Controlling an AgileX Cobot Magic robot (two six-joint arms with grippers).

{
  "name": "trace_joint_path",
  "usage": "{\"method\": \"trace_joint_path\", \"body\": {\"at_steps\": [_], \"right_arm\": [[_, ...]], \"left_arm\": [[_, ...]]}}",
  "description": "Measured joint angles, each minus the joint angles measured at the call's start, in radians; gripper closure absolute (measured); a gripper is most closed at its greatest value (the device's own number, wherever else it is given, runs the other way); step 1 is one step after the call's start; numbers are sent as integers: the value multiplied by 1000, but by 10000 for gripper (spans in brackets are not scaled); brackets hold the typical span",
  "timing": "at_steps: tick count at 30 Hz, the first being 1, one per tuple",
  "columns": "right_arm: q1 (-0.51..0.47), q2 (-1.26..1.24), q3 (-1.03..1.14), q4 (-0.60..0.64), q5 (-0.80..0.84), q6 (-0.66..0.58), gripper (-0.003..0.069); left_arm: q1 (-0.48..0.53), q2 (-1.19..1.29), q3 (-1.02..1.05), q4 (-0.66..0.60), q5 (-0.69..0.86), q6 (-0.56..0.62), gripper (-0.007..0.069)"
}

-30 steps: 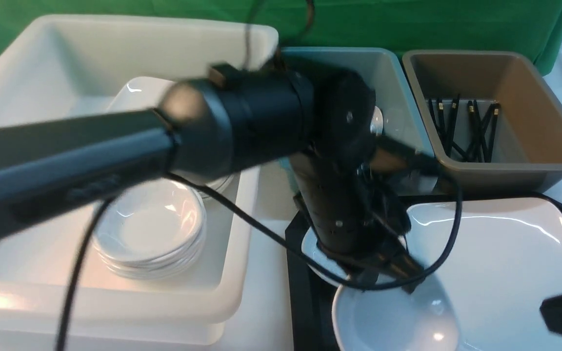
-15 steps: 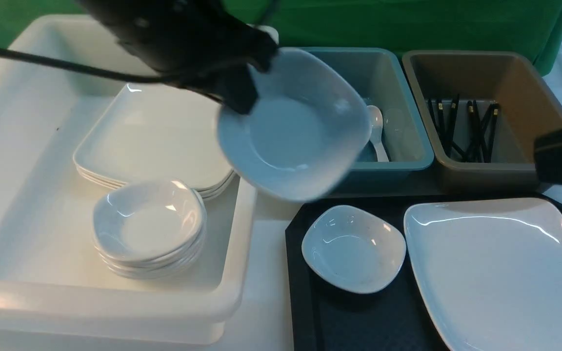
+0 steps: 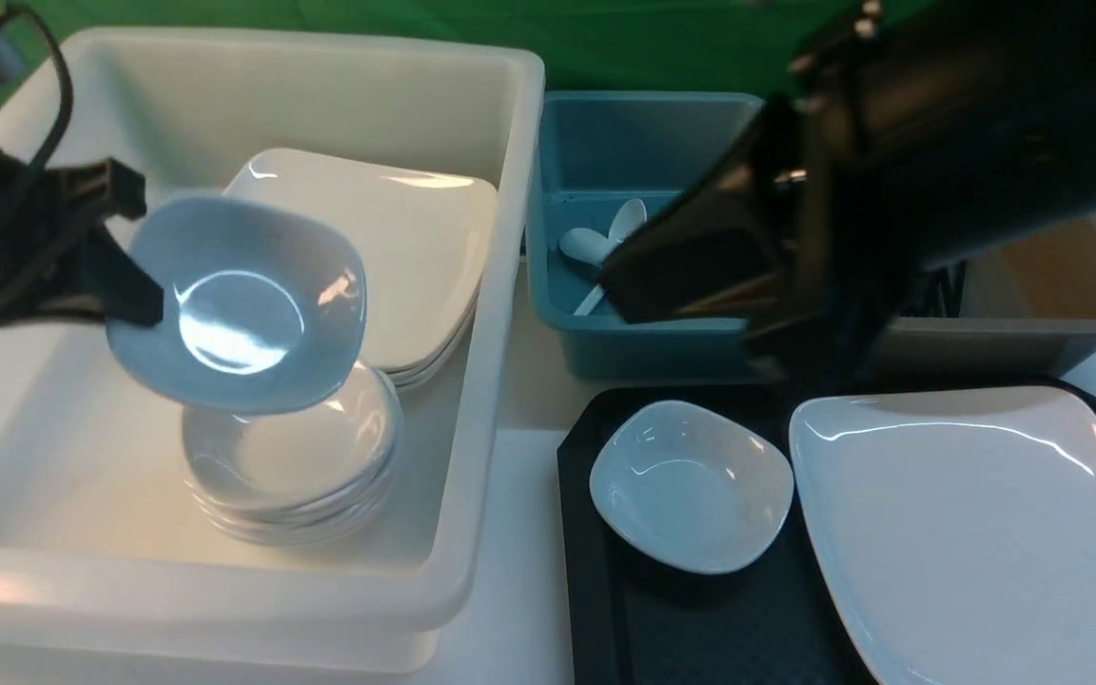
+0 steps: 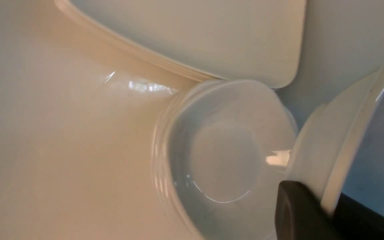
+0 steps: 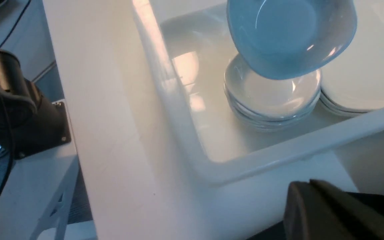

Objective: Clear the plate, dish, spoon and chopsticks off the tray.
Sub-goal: Use the left arm to put the small plate into the large storage box on the left, then use the left arm to grab a small plate from the dinner plate

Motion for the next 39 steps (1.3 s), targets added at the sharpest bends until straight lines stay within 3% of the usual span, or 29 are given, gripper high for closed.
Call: {"method": "trace_joint_path", "body": {"at_steps": [5, 11, 14, 19, 23, 26, 29, 32, 33, 36, 39], "right_arm": [[52, 94, -30, -21, -36, 20, 636], [53, 148, -32, -31, -49, 30, 635], [53, 153, -33, -32, -59, 31, 634], [53, 149, -36, -40, -71, 46, 630], [52, 128, -46, -144, -50, 128, 629], [40, 99, -68, -247, 15, 197, 629], [13, 51, -87, -353, 98, 252, 629], [-39, -15, -88, -445, 204, 296, 629], [-74, -45, -86, -476, 241, 304, 628], [-153, -104, -59, -502, 241, 318, 628], [-288, -181, 38, -517, 241, 324, 628]], "left_arm": [[0, 1, 146, -66, -113, -16, 598], [0, 1, 207, -46, -173, -66, 568], [0, 1, 225, -42, -193, -75, 498], [0, 1, 226, -30, -183, -82, 307], [-1, 1, 158, 94, -88, -97, 199], [-1, 1, 66, 185, 7, -145, 168], [-4, 1, -34, 206, 107, -153, 182], [-76, 1, -154, 198, 168, -139, 326], [-143, 1, -199, 197, 175, -136, 426], [-300, 1, -254, 192, 156, -125, 556], [-550, 13, -280, 198, 73, -121, 613]]}}
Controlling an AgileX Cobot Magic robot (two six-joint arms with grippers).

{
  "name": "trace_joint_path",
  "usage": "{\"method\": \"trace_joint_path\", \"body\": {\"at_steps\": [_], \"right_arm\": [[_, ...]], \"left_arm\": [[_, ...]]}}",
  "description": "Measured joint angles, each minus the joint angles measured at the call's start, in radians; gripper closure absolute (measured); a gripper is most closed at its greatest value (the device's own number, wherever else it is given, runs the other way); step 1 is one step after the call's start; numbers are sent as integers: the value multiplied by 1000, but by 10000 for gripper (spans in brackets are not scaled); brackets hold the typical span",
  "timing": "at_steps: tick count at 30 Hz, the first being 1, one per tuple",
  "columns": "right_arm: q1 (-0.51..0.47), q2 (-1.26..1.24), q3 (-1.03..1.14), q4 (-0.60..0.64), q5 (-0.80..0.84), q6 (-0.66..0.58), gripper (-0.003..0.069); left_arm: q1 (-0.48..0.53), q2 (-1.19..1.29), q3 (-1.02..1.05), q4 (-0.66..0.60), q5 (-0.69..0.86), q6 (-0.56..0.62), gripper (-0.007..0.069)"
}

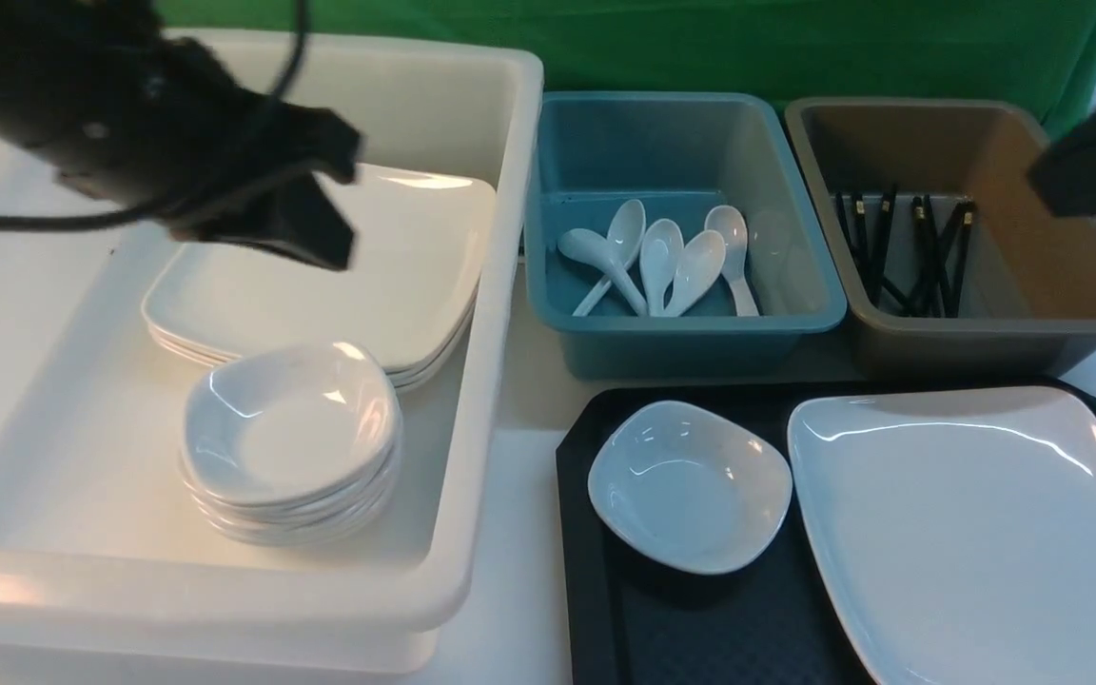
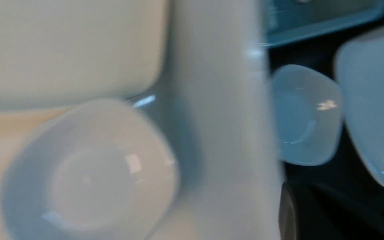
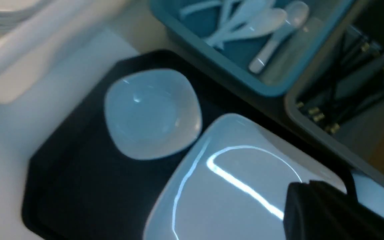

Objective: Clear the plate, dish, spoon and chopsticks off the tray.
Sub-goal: Use the left arm to grab a small plate from the dinner plate

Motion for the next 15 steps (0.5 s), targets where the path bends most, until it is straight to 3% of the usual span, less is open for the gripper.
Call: {"method": "trace_joint_path", "body": {"at_steps": [3, 7, 11, 15], "right_arm": [[-92, -44, 86, -3, 0, 5, 628], [-294, -127, 331, -7, -24, 27, 628], [-382, -179, 471, 12, -56, 33, 631], [-417, -225, 543, 71, -84, 39, 634]], "left_arm": [[-151, 31, -3, 28, -57, -1, 619], [-412, 204, -15, 144, -168, -13, 617], [-513, 350, -59, 236, -181, -13, 582], [-571, 482, -116, 387, -189, -28, 466]]}}
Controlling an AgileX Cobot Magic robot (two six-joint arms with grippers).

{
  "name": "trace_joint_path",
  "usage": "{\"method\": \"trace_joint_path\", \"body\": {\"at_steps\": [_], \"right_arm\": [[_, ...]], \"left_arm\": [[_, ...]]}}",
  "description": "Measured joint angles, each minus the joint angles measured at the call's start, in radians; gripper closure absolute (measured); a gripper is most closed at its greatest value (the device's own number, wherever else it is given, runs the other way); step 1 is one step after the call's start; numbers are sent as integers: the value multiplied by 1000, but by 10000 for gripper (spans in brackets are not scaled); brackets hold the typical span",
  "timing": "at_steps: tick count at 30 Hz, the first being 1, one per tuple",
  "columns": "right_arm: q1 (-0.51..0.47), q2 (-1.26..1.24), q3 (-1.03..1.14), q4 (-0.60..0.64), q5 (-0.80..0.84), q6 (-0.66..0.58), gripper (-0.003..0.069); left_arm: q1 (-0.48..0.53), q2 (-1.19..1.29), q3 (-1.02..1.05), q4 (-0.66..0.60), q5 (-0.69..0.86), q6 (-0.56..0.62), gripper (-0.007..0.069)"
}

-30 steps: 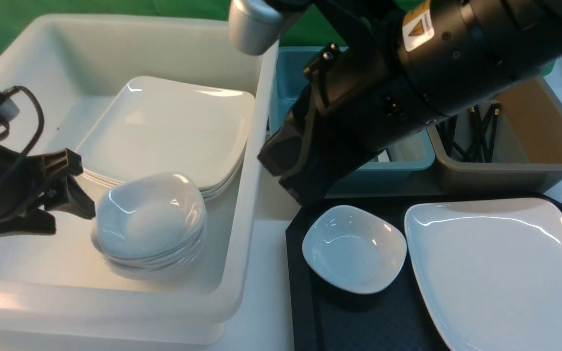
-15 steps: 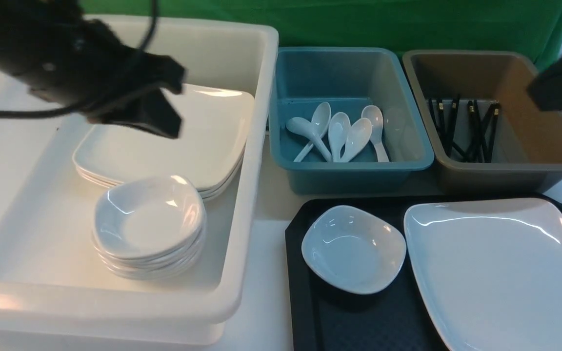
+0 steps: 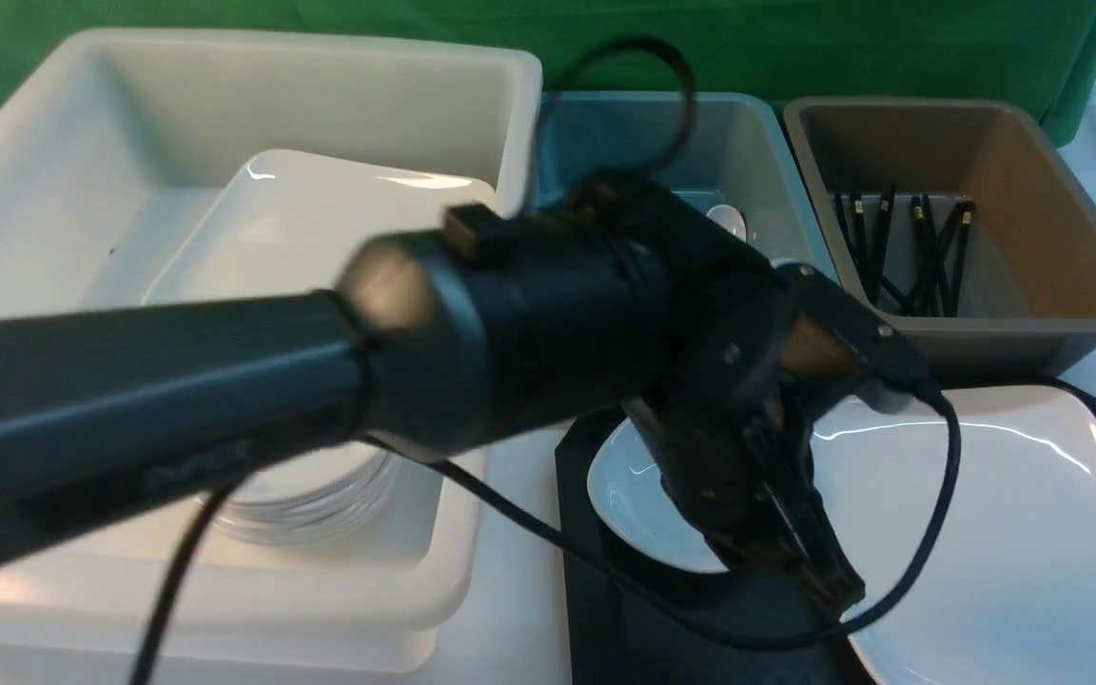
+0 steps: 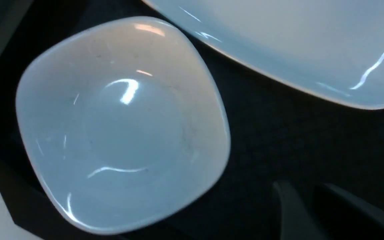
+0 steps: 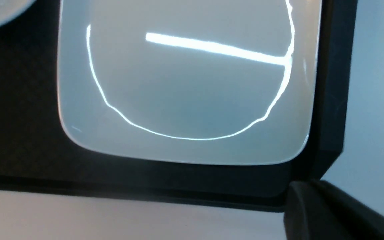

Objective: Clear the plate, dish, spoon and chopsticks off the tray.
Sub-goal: Use the left arm to grab a small plate from the dinner plate

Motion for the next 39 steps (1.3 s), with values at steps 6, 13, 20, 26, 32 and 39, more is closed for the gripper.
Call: {"method": "trace_joint_path", "body": {"at_steps": [6, 13, 20, 26, 32, 39], "right_arm": [[-1, -47, 9, 63, -23, 0, 635], [-1, -54, 9, 96, -27, -7, 635], [-1, -54, 9, 362, -10, -256, 635], [-1, -54, 9, 599, 30, -452, 635], [-1, -54, 9, 637, 34, -487, 635], [-1, -54, 9, 639, 34, -489, 634]], "left_arm": [[-9, 116, -22, 83, -35, -21, 230], [-9, 176, -24, 112, -96, -27, 88], [-9, 214, -25, 207, -105, -102, 106], [-9, 223, -26, 222, -113, -125, 230], [-11, 224, -40, 246, -107, -120, 444], [-11, 174, -90, 224, -11, -119, 531]]}}
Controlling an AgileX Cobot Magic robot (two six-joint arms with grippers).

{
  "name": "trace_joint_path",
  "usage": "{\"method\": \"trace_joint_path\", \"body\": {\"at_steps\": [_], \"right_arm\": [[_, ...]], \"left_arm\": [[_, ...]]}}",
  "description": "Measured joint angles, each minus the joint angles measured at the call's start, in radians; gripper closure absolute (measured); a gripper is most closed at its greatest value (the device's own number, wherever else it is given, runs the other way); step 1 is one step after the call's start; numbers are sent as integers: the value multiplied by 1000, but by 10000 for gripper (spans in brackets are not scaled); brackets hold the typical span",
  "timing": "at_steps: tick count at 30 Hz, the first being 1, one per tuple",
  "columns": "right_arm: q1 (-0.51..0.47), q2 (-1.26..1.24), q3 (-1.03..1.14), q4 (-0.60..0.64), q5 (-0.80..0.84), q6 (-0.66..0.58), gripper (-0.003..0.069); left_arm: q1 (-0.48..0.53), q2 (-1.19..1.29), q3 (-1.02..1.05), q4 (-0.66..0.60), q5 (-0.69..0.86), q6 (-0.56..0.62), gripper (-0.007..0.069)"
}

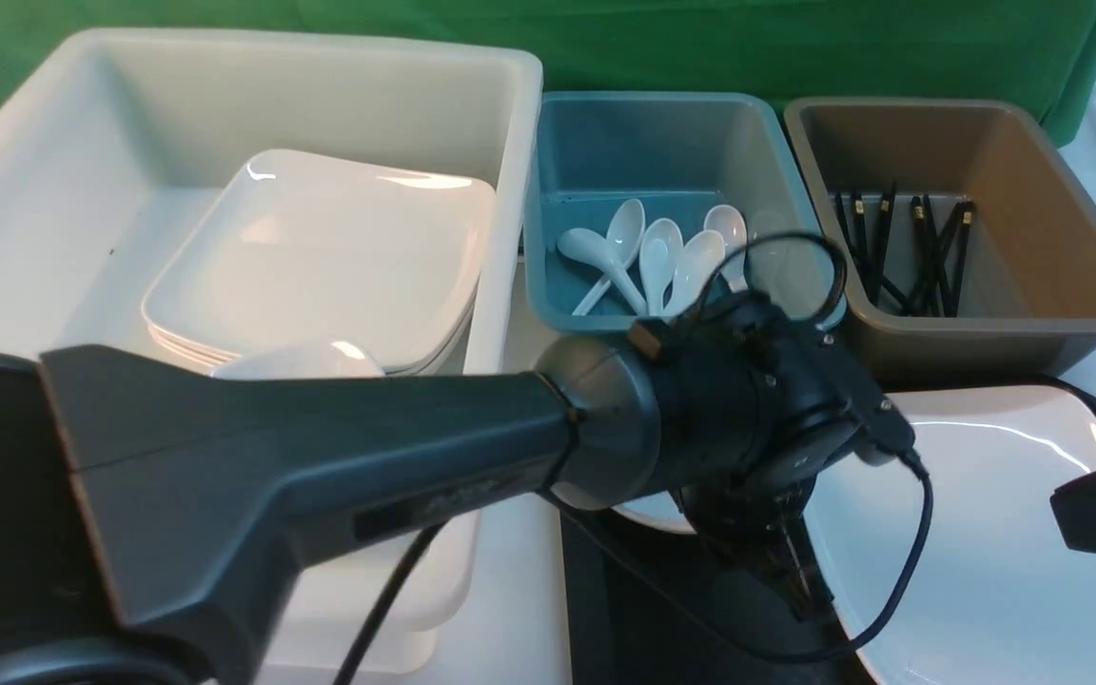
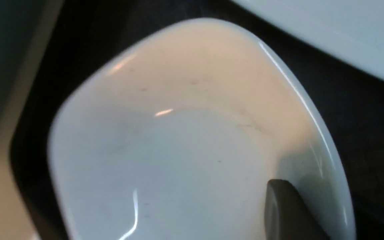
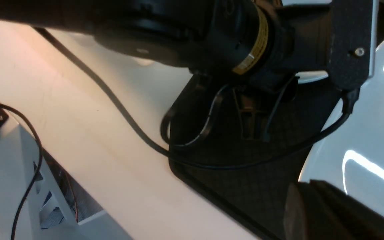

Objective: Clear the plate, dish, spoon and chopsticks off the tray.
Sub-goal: Use the left arm to grab a small plate from the dinner plate, then use the left arm to put the small plate into the large storage box on the left

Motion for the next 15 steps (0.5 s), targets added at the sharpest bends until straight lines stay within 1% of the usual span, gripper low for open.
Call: {"method": "trace_joint_path", "body": {"at_steps": [1, 3, 6, 10, 13, 15], "right_arm": [[0, 0, -7, 0, 2, 2, 634], [0, 0, -26, 1, 9, 10, 634], [0, 0, -80, 2, 37, 41, 634], [0, 0, -168, 23, 47, 72, 633], [0, -5, -228, 81, 48, 79, 632], [0, -9, -258, 142, 48, 67, 632]], "left_arm": [[0, -23, -16, -12, 14, 0, 566], [0, -55, -35, -26, 54, -5, 592], [0, -119, -64, -32, 101, -6, 595], [2, -229, -112, -21, 126, -6, 595], [2, -317, -135, 36, 131, -7, 595], [4, -393, -142, 105, 135, -16, 595]]}}
